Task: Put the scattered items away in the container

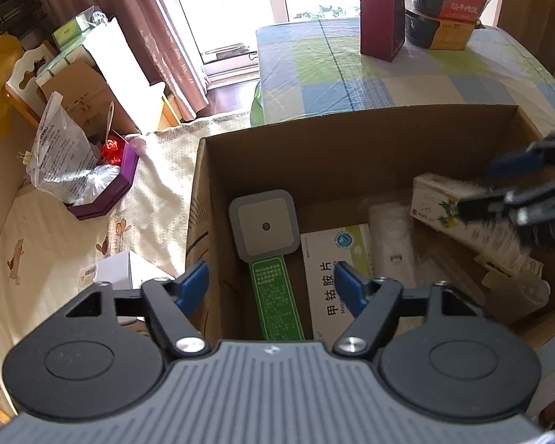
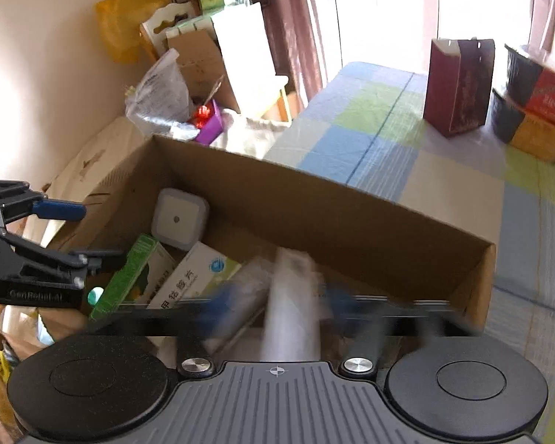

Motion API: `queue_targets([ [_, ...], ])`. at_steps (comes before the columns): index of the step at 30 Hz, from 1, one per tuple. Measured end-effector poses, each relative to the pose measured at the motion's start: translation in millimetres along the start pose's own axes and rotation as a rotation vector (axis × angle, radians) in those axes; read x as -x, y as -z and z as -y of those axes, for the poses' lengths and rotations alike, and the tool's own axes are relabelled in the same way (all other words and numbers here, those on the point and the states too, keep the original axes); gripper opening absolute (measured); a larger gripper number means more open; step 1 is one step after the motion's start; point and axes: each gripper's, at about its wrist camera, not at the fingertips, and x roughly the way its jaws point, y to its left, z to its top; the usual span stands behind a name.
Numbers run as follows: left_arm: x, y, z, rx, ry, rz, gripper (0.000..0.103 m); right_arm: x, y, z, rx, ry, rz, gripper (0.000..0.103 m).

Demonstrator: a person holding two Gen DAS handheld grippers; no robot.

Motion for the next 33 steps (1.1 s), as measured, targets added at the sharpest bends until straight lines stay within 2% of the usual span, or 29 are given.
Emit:
queue_targets([
  [1, 1.0, 0.9, 0.5, 0.002, 0.001, -0.001, 0.077, 3.3, 1.0, -0.8, 0.004, -0.01, 0.023, 0.087],
  [9, 9.3, 8.4, 0.9, 0.052, 0.01, -0.012, 0.089, 23.2, 16.0, -5.4, 0.074, 0.002, -0.009, 0.088],
  [10, 10.4, 9.3, 0.9, 0.059, 0.008, -0.015, 0.089, 26.5, 18.5, -6.8, 0.082, 0.009, -0.011, 0.089],
  [12, 13.4, 11.1, 0.8, 0.074, 0.006, -0.019, 0.089, 33.9, 23.5, -9.0, 0.091, 0.026, -0.008, 0.103],
  [18, 26.0, 16.9, 3.2, 0.111, 0.007, -0.028, 0.092, 55.8, 36.3, -11.2, 0.076, 0.06, 0.005, 0.103],
  [25, 43.7, 20.4, 11.0, 0.146, -0.033, -0.009, 0.097, 74.5, 48.0, -15.0, 0.069, 0.121, 0.023, 0.103],
  [29, 54.5, 26.7, 12.0, 0.205, -0.014, 0.005, 0.097, 85.7, 54.9, -14.1, 0.034, 0.136, 0.028, 0.103],
  [33, 67.2, 34.7, 19.0, 0.22, -0.013, 0.009, 0.097, 97.4, 63.1, -15.0, 0.001, 0.174, 0.021, 0.103],
])
